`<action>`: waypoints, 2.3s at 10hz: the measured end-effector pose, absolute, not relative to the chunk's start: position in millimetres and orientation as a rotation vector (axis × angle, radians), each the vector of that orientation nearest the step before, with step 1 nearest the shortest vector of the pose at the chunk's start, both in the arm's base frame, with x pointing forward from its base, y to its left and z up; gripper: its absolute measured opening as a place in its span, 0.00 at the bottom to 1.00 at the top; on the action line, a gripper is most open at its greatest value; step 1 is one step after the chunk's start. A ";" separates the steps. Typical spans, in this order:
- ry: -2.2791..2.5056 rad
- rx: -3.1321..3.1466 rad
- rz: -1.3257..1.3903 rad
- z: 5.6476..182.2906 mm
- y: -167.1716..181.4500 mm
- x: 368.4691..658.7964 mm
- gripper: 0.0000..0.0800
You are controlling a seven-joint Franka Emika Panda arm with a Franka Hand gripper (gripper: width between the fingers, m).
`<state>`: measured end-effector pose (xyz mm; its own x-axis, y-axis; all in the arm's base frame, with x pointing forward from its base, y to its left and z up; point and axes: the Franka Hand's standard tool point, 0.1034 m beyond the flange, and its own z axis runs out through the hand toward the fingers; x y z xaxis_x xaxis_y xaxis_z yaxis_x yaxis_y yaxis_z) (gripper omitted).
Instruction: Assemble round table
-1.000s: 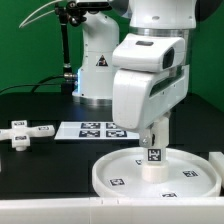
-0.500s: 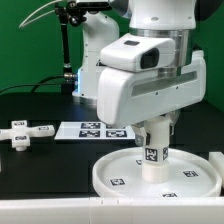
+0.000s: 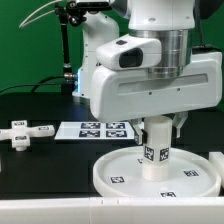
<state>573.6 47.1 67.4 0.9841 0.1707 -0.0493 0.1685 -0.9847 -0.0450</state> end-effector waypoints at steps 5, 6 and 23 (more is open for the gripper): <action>0.475 -3.021 0.113 66.4 43.7 572.3 0.52; 0.624 -2.983 0.123 66.3 43.7 571.6 0.52; 2.302 -1.811 0.294 65.0 46.7 576.8 0.52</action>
Offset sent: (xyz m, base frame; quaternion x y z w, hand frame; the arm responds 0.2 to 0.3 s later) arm -0.0070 -0.0037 0.0014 0.0244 -0.0198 0.2907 0.9563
